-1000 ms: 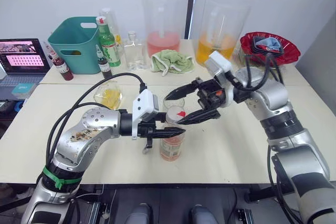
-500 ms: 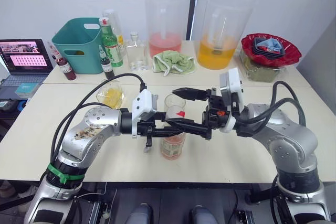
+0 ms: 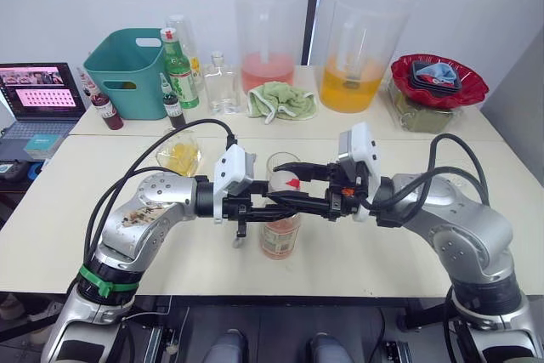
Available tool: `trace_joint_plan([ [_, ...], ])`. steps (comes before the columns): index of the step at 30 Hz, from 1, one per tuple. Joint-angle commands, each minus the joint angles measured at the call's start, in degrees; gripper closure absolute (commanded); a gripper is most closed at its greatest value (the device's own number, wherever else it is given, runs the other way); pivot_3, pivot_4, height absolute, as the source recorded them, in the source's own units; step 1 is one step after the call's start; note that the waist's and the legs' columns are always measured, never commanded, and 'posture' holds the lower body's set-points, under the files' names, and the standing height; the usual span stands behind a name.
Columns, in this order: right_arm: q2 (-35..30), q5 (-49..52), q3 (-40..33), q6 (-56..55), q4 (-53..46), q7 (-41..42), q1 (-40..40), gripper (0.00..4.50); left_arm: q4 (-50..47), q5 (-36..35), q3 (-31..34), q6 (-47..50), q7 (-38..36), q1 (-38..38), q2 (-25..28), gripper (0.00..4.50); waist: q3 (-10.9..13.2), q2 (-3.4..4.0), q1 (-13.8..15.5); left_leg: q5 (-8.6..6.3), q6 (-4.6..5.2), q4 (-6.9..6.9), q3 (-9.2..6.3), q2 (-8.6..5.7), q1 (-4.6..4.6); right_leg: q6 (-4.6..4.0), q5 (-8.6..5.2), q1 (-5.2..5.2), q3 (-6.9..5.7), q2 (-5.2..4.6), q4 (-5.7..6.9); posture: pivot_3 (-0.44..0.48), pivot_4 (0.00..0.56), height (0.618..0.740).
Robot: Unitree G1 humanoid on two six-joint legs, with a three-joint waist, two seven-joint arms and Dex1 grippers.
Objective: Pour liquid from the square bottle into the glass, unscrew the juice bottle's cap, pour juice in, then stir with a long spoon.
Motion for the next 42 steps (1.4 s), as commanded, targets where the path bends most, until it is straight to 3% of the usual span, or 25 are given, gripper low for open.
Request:
trace_joint_plan([
  [1, -0.2, 0.9, 1.0, -6.8, 3.3, 12.9, -3.2, 2.77, -1.7, 0.7, -0.6, 1.1, 0.3, 1.2, 1.2, 3.18, 0.0, 0.0, 0.0, 0.0, 0.0, 0.0, 0.0, 0.0, 0.0, 0.0, 0.0, 0.0, 0.0, 0.0, 0.01, 0.0, 0.15, 0.74],
  [7, -0.1, -9.0, 9.8, -21.9, 28.7, 40.1, -15.9, 2.77, -5.7, -0.1, 0.0, 2.2, 1.0, 3.8, 3.1, 3.18, 0.0, 0.01, -0.5, -0.01, 0.01, -0.04, 0.13, 0.04, 0.05, 0.0, 0.0, 0.01, -0.02, 0.07, -0.04, 0.0, 0.15, 0.74],
  [12, -0.7, -4.2, 19.8, -26.3, 44.0, 43.6, -29.4, 2.77, -8.2, -0.6, 0.4, 3.3, 3.1, 5.8, 3.7, 3.18, 0.0, 0.01, -1.2, -0.01, 0.01, -0.19, -0.02, 0.09, 0.16, -0.01, 0.01, -0.01, 0.0, 0.07, 0.0, 0.0, 0.15, 0.74],
  [14, -2.8, -1.2, 22.3, -25.4, 45.8, 43.6, -32.2, 1.73, -8.8, -0.4, 0.4, 3.5, 4.2, 6.2, 3.7, 3.18, 0.0, 0.01, -1.2, -0.01, 0.01, -0.22, -0.1, 0.09, 0.14, -0.02, 0.01, -0.04, 0.0, 0.07, 0.02, 0.0, 0.15, 0.74],
  [16, -4.8, 1.2, 23.2, -24.9, 46.0, 43.6, -33.1, 1.1, -9.3, -0.7, 0.5, 3.9, 5.0, 6.5, 3.5, 3.18, 0.0, 0.0, -0.9, -0.01, 0.0, -0.22, -0.11, 0.05, 0.12, -0.02, 0.01, -0.04, -0.01, 0.02, 0.01, 0.0, 0.15, 0.74],
  [18, -5.9, 2.3, 19.8, -23.1, 45.2, 43.6, -31.9, 0.25, -9.1, -0.6, 0.4, 3.8, 5.7, 6.4, 3.1, 3.18, 0.0, 0.01, -0.7, -0.02, 0.01, -0.22, -0.1, 0.05, 0.12, -0.02, 0.01, -0.02, 0.0, 0.0, -0.04, 0.0, 0.15, 0.74],
  [19, -6.4, 2.3, 17.7, -21.9, 44.3, 43.6, -30.9, 0.05, -8.8, -0.6, 0.3, 3.7, 5.8, 6.4, 2.9, 3.18, 0.0, 0.0, -0.6, -0.02, 0.01, -0.22, -0.08, 0.04, 0.11, -0.02, 0.01, -0.03, 0.01, 0.0, -0.04, 0.0, 0.15, 0.74],
  [25, -10.3, 2.4, 5.6, -16.4, 25.4, 30.6, -16.7, 0.05, -5.5, -0.1, -1.0, 1.9, 4.5, 4.7, 1.3, 3.18, 0.0, 0.0, 0.2, -0.04, 0.04, -0.22, -0.06, 0.04, 0.01, -0.02, 0.01, -0.06, -0.01, -0.02, -0.06, 0.0, 0.15, 0.74],
  [30, -7.0, 2.5, -0.9, -10.0, 5.8, 8.5, -4.7, 0.05, -1.6, 0.3, -1.8, 0.2, 2.7, 2.5, -0.3, 3.18, 0.0, 0.01, 0.2, -0.02, 0.01, -0.2, -0.05, 0.02, 0.02, -0.01, 0.01, -0.06, 0.02, -0.03, -0.03, 0.0, 0.15, 0.74],
  [33, -4.1, -0.2, -1.6, -7.2, -0.4, -2.5, -1.5, 0.05, -0.1, 0.7, -2.6, -0.9, 1.5, 1.6, -1.1, 3.18, 0.0, 0.01, 0.6, -0.01, 0.01, -0.1, -0.06, 0.0, 0.02, -0.01, 0.01, 0.0, 0.01, -0.04, -0.05, 0.0, 0.15, 0.74],
  [39, -4.0, -0.5, -0.9, -4.0, -3.2, -5.2, -0.4, 0.05, 1.3, 1.4, -3.3, -2.0, 0.6, 0.8, -2.2, 3.18, 0.0, 0.01, 1.3, -0.01, 0.01, 0.0, 0.01, -0.02, 0.0, 0.0, 0.0, 0.03, -0.01, -0.05, -0.06, 0.0, 0.15, 0.74],
  [42, -4.0, -0.6, -0.8, -3.6, -3.0, -5.0, -0.5, 0.84, 1.5, 1.6, -3.2, -2.2, 0.4, 0.6, -2.2, 3.18, 0.0, 0.01, 1.3, -0.01, 0.01, 0.01, 0.05, -0.02, 0.0, 0.0, 0.0, 0.05, -0.01, -0.05, -0.07, 0.0, 0.15, 0.74],
])
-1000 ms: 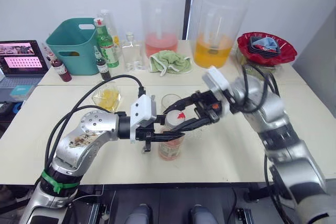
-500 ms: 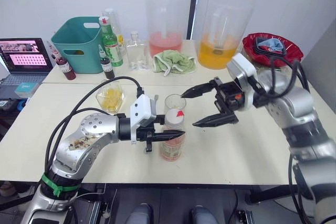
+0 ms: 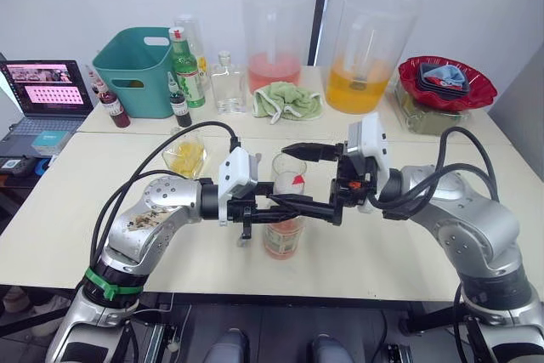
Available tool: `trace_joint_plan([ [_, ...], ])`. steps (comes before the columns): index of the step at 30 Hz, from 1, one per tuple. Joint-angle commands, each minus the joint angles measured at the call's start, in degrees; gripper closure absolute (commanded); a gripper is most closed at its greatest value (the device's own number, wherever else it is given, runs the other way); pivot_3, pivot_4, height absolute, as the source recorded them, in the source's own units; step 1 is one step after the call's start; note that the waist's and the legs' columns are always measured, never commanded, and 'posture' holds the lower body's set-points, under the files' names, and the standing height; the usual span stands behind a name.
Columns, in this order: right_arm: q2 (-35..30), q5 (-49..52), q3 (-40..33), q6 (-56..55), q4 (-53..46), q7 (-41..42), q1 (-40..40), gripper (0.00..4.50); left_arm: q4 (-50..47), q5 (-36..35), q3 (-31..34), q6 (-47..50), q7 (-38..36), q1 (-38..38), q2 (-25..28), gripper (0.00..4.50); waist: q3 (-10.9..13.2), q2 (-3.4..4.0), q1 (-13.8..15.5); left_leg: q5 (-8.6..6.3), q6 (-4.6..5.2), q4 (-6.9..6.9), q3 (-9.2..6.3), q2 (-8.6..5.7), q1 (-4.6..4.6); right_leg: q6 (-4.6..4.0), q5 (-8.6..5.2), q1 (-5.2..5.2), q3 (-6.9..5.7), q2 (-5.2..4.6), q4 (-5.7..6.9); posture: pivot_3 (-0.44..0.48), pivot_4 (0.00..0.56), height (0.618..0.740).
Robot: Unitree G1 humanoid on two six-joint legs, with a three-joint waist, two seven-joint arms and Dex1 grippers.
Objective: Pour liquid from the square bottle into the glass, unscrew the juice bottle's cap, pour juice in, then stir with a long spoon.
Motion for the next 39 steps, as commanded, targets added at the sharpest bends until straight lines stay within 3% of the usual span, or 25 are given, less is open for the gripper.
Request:
trace_joint_plan([
  [1, -0.3, -0.3, -1.2, 0.2, -1.3, 0.3, -0.7, 1.22, 0.5, 1.2, -1.7, -0.1, -0.7, 0.2, -0.1, 3.18, 0.0, 0.0, 0.0, 0.0, 0.0, 0.0, 0.0, 0.0, 0.0, 0.0, 0.0, 0.0, 0.0, 0.0, 0.0, 0.0, 0.15, 0.74],
  [3, -0.4, -0.4, -0.7, 0.2, -0.9, 1.5, -1.0, 1.91, 0.1, 1.3, -1.4, 0.0, -0.6, 0.4, 0.1, 3.18, 0.0, 0.0, 0.0, 0.0, 0.0, 0.0, 0.0, 0.0, 0.0, 0.0, 0.0, 0.0, -0.01, 0.0, 0.0, 0.0, 0.15, 0.74],
  [4, -0.3, -0.3, -0.5, 0.0, -0.6, 2.3, -1.3, 2.55, -0.1, 1.2, -1.3, 0.2, -0.5, 0.6, 0.2, 3.18, 0.0, 0.0, 0.0, 0.0, 0.0, 0.0, 0.0, 0.0, 0.0, 0.0, 0.0, 0.0, -0.01, 0.0, 0.0, 0.0, 0.15, 0.74],
  [6, 0.2, -0.5, 0.6, -1.2, 1.2, 5.4, -2.6, 2.8, -0.4, 1.3, -1.2, 0.4, -0.1, 0.7, 0.3, 3.18, 0.0, 0.0, -0.1, 0.0, 0.0, 0.01, 0.0, 0.01, 0.0, 0.0, 0.0, 0.01, -0.01, 0.0, 0.0, 0.0, 0.15, 0.74],
  [13, 2.1, -2.4, 5.7, -9.7, 13.7, 28.8, -10.5, 2.8, -3.1, 0.8, -0.6, 1.8, 1.0, 1.7, 1.0, 3.18, 0.0, 0.0, -0.7, 0.0, 0.01, 0.03, 0.04, 0.03, 0.01, 0.0, 0.0, 0.0, -0.01, 0.05, 0.02, 0.0, 0.15, 0.74],
  [16, 5.7, -2.5, 6.6, -12.9, 23.4, 39.0, -15.7, 2.8, -4.6, 0.9, -0.4, 2.2, 0.9, 2.5, 2.1, 3.18, 0.0, 0.0, -0.9, 0.0, 0.01, 0.01, 0.04, 0.03, 0.01, 0.0, 0.0, -0.01, -0.04, 0.06, 0.01, 0.0, 0.15, 0.74],
  [18, 5.9, -2.3, 11.7, -18.6, 32.0, 46.6, -20.9, 2.8, -5.8, 1.1, -0.6, 2.6, 1.3, 2.7, 2.6, 3.18, 0.0, 0.02, -1.4, 0.0, 0.01, 0.0, 0.04, 0.04, 0.01, 0.0, 0.0, -0.03, -0.03, 0.06, 0.03, 0.0, 0.15, 0.74],
  [21, 3.4, -0.2, 19.3, -24.0, 38.5, 48.6, -25.9, 2.8, -6.5, 1.5, -1.2, 2.9, 2.1, 2.6, 2.3, 3.18, 0.0, 0.03, -1.4, 0.0, 0.01, -0.04, 0.01, 0.04, 0.02, -0.01, 0.0, -0.06, -0.07, 0.06, 0.05, 0.0, 0.15, 0.74],
  [23, 2.0, 2.1, 21.6, -24.0, 40.6, 48.6, -28.5, 1.74, -6.7, 1.8, -1.4, 2.6, 2.5, 2.8, 1.9, 3.18, 0.0, 0.02, -1.3, 0.0, 0.01, -0.08, -0.09, 0.05, 0.01, -0.01, 0.0, -0.06, -0.08, 0.05, 0.03, 0.0, 0.15, 0.74],
  [26, 0.3, 3.9, 20.8, -24.0, 41.9, 48.6, -29.2, 0.75, -6.6, 1.9, -1.3, 2.4, 2.7, 3.3, 1.8, 3.18, 0.0, 0.02, -1.1, -0.01, 0.02, -0.09, -0.15, 0.05, 0.01, -0.01, 0.0, -0.07, -0.05, 0.03, 0.03, 0.0, 0.15, 0.74],
  [28, -1.2, 3.9, 16.4, -21.3, 39.9, 48.5, -26.8, 0.06, -6.2, 1.7, -1.1, 2.3, 2.7, 3.7, 1.6, 3.18, 0.0, 0.02, -0.8, -0.01, 0.02, -0.08, -0.16, 0.04, -0.01, -0.01, 0.0, -0.06, -0.07, 0.01, 0.02, 0.0, 0.15, 0.74],
  [31, -2.8, 3.5, 11.2, -18.2, 35.3, 45.8, -23.1, 0.02, -5.7, 1.5, -0.8, 1.9, 2.4, 4.0, 1.7, 3.18, 0.0, 0.01, -0.4, -0.01, 0.02, -0.05, -0.13, 0.02, -0.02, -0.01, 0.0, -0.03, -0.06, -0.02, -0.01, 0.0, 0.15, 0.74],
  [39, -4.5, 2.3, -0.1, -9.3, 12.8, 21.9, -6.3, 0.02, -1.1, 2.4, -1.7, -1.0, -0.3, 2.5, 0.7, 3.18, 0.0, 0.0, -0.5, -0.01, 0.01, -0.09, -0.11, 0.03, -0.01, 0.0, 0.0, -0.06, -0.05, -0.01, 0.01, 0.0, 0.15, 0.74],
])
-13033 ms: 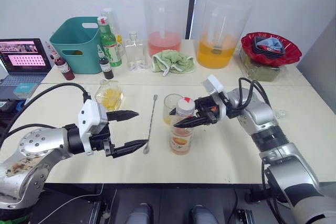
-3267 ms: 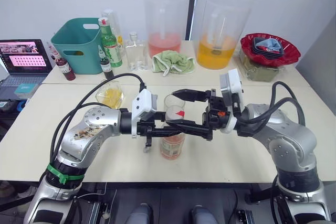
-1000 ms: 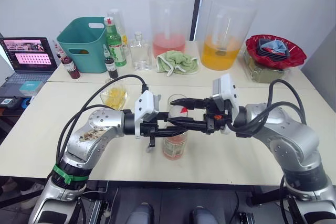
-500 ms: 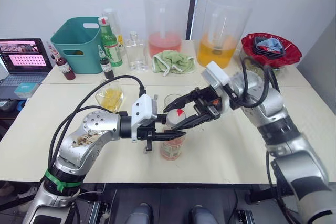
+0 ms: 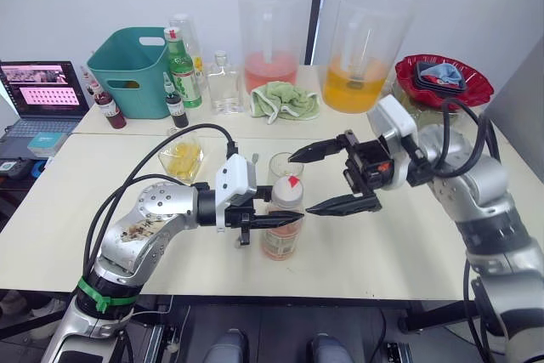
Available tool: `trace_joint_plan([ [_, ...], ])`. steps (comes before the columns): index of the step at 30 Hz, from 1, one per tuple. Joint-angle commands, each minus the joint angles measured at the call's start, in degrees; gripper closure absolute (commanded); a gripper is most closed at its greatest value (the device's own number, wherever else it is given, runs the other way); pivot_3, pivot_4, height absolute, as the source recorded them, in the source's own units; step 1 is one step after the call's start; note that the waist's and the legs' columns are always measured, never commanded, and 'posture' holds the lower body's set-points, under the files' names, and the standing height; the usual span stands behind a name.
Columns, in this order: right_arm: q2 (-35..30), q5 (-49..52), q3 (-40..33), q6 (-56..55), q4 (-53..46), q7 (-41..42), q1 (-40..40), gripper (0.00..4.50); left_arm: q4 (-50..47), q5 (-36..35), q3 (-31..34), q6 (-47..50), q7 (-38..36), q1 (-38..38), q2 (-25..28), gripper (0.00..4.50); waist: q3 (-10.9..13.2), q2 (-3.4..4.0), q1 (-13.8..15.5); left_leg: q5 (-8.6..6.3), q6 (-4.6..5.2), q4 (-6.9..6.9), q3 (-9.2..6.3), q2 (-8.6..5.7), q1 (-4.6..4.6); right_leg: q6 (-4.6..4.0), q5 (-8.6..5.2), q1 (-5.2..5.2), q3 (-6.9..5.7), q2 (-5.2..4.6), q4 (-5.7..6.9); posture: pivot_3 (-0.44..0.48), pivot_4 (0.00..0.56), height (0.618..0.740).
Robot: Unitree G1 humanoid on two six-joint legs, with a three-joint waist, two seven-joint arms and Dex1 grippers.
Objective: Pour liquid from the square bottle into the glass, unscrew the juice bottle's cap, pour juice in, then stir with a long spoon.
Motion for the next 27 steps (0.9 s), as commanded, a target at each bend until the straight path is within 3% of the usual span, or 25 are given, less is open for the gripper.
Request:
trace_joint_plan([
  [1, 1.0, 0.9, -4.0, 3.8, -10.0, -9.4, 3.2, 0.02, 3.0, 1.5, -2.2, -0.6, -1.4, -0.5, -0.4, 3.18, 0.0, 0.0, 0.0, 0.0, 0.0, 0.01, 0.02, -0.01, 0.0, 0.0, 0.0, 0.0, 0.03, 0.0, 0.0, 0.0, 0.15, 0.74],
  [6, 5.0, 0.1, -5.9, 7.2, -17.7, -22.1, 9.0, 0.02, 5.1, 1.9, -2.7, -1.9, -2.7, -1.6, -1.2, 3.18, 0.0, -0.05, 0.3, 0.01, -0.01, 0.07, 0.02, -0.02, 0.01, 0.01, 0.0, 0.07, 0.0, 0.0, -0.01, 0.0, 0.15, 0.74],
  [10, 6.0, -0.8, -5.9, 8.2, -18.4, -24.8, 9.0, 0.02, 5.3, 1.9, -2.9, -2.1, -3.0, -1.5, -1.4, 3.18, 0.0, -0.05, 0.5, 0.01, -0.01, 0.11, 0.06, -0.03, 0.0, 0.01, 0.0, 0.07, 0.01, 0.0, -0.02, 0.0, 0.15, 0.74],
  [11, 6.1, -0.6, -5.8, 8.4, -18.4, -24.8, 9.0, 0.55, 5.2, 1.9, -2.9, -2.1, -3.0, -1.5, -1.4, 3.18, 0.0, -0.05, 0.5, 0.01, -0.01, 0.12, 0.07, -0.03, 0.01, 0.01, 0.0, 0.08, 0.0, 0.0, -0.01, 0.0, 0.15, 0.74],
  [13, 5.9, -0.6, -5.3, 8.7, -18.4, -24.2, 8.9, 1.17, 5.2, 2.0, -2.8, -2.2, -3.0, -1.4, -1.3, 3.18, 0.0, -0.05, 0.5, 0.01, -0.01, 0.11, 0.08, -0.02, 0.01, 0.01, 0.0, 0.07, 0.01, 0.01, -0.01, 0.0, 0.15, 0.74],
  [18, 6.0, -3.7, -2.5, 6.3, -15.2, -18.8, 7.2, 2.76, 3.8, 1.9, -2.3, -1.5, -2.2, -0.6, -0.7, 3.18, 0.0, -0.05, 0.3, 0.01, -0.01, 0.12, 0.11, -0.02, 0.02, 0.01, 0.0, 0.08, 0.01, 0.01, -0.02, 0.0, 0.15, 0.74],
  [27, 8.9, -7.9, 5.0, -6.0, 2.3, 11.3, -4.6, 2.78, -0.4, 1.3, -0.9, 0.7, -0.2, 1.4, 1.4, 3.18, 0.0, -0.04, -0.7, 0.02, -0.01, 0.09, 0.13, 0.02, 0.07, 0.0, 0.0, 0.1, -0.01, 0.09, 0.02, 0.0, 0.15, 0.74],
])
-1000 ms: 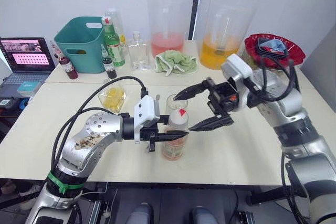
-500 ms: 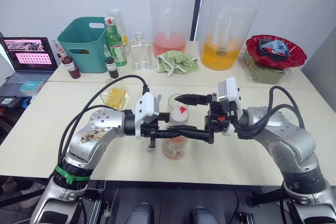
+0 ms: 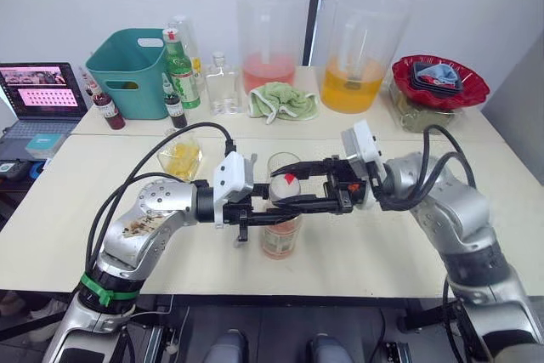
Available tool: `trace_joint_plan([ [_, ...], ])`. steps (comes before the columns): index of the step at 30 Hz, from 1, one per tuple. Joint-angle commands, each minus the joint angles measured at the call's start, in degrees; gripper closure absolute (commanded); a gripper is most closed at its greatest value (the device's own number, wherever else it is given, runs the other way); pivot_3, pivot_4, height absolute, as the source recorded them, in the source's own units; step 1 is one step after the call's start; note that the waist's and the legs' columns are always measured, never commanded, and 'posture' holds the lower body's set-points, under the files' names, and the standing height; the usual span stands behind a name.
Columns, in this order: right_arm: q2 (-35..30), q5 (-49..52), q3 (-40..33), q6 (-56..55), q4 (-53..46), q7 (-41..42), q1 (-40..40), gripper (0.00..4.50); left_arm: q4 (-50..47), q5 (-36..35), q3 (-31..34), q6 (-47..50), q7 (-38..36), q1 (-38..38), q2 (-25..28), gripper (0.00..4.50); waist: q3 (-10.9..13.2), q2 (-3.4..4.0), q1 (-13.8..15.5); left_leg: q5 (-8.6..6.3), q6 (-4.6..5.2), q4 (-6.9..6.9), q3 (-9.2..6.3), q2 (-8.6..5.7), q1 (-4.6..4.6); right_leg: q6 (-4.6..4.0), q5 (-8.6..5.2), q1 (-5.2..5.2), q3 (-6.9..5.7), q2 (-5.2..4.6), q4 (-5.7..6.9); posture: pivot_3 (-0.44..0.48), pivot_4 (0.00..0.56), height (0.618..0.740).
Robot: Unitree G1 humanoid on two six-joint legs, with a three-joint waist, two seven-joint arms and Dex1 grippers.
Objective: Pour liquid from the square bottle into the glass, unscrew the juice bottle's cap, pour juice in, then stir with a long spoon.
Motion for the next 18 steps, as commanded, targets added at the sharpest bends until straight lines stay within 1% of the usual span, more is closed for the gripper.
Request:
trace_joint_plan([
  [1, 1.6, -0.6, 3.1, -3.9, 4.6, 11.3, -5.3, 2.78, -0.7, 1.1, -1.3, 1.8, 0.3, 1.5, 1.3, 3.18, 0.0, 0.0, 0.0, 0.0, 0.0, 0.0, -0.01, 0.01, 0.0, 0.0, 0.0, 0.0, -0.01, 0.0, 0.0, 0.0, 0.15, 0.74],
  [3, 1.2, 1.7, 9.1, -8.6, 13.9, 15.8, -14.2, 2.78, -2.2, 1.3, -0.9, 2.1, 0.5, 2.7, 2.6, 3.18, 0.0, 0.06, -0.5, 0.0, 0.0, 0.0, -0.04, 0.01, 0.01, 0.0, 0.0, -0.01, 0.02, 0.0, 0.0, 0.0, 0.15, 0.74],
  [4, 0.8, 2.8, 11.8, -11.0, 17.1, 16.6, -17.3, 2.78, -2.7, 1.2, -0.8, 2.3, 0.6, 3.0, 2.9, 3.18, 0.1, 0.08, -0.8, 0.0, 0.0, -0.01, -0.04, 0.01, 0.02, 0.0, 0.0, -0.08, 0.11, 0.0, 0.0, 0.0, 0.15, 0.74],
  [6, 0.1, 5.7, 16.6, -12.3, 22.2, 16.6, -22.7, 2.78, -3.8, 2.1, -1.2, 2.0, 1.8, 3.3, 3.1, 3.18, 0.1, 0.07, -1.1, 0.0, -0.01, -0.12, -0.08, 0.05, 0.15, -0.01, 0.0, -0.06, 0.07, 0.02, 0.05, 0.0, 0.15, 0.74],
  [8, -1.1, 8.8, 19.3, -11.5, 24.3, 16.6, -25.8, 1.71, -4.6, 2.1, -1.6, 2.4, 2.7, 3.5, 3.0, 3.18, 0.1, 0.07, -1.0, 0.0, -0.01, -0.24, -0.14, 0.07, 0.15, -0.02, 0.0, -0.08, 0.05, 0.02, 0.03, 0.0, 0.15, 0.74],
  [9, -1.8, 9.8, 20.0, -11.6, 24.8, 16.6, -26.6, 1.48, -4.7, 2.0, -1.8, 2.4, 2.7, 3.7, 3.1, 3.18, 0.1, 0.08, -1.0, 0.0, -0.01, -0.24, -0.15, 0.07, 0.14, -0.02, 0.0, -0.09, 0.05, 0.02, 0.04, 0.0, 0.15, 0.74],
  [10, -2.6, 10.6, 20.3, -11.5, 25.0, 16.6, -27.1, 1.13, -4.7, 2.0, -1.9, 2.5, 2.7, 3.7, 3.1, 3.18, 0.1, 0.07, -1.0, 0.0, -0.01, -0.25, -0.14, 0.05, 0.11, -0.02, 0.0, -0.12, 0.07, -0.01, 0.03, 0.0, 0.15, 0.74],
  [13, -5.2, 12.0, 18.4, -9.0, 24.4, 16.6, -27.1, 0.13, -3.6, 2.1, -2.2, 2.0, 2.6, 3.2, 2.8, 3.18, 0.0, 0.07, -0.1, -0.01, -0.01, -0.25, -0.14, 0.01, 0.09, -0.02, 0.01, -0.11, 0.07, -0.06, 0.03, 0.0, 0.15, 0.74],
  [15, -6.6, 11.0, 14.2, -7.8, 22.9, 16.6, -25.0, 0.06, -2.4, 2.1, -2.4, 1.4, 2.2, 2.5, 2.5, 3.18, 0.0, 0.06, 0.1, -0.01, -0.01, -0.23, -0.14, 0.0, 0.1, -0.02, 0.01, -0.06, 0.04, -0.07, -0.03, 0.0, 0.15, 0.74],
  [18, -9.7, 10.0, 7.4, -5.4, 14.9, 13.3, -19.0, 0.06, -0.6, 2.0, -2.8, 0.0, 1.4, 1.6, 2.0, 3.18, 0.0, 0.05, 0.6, -0.01, -0.01, -0.22, -0.13, -0.01, 0.08, -0.02, 0.0, -0.04, 0.03, -0.08, -0.06, 0.0, 0.15, 0.74],
])
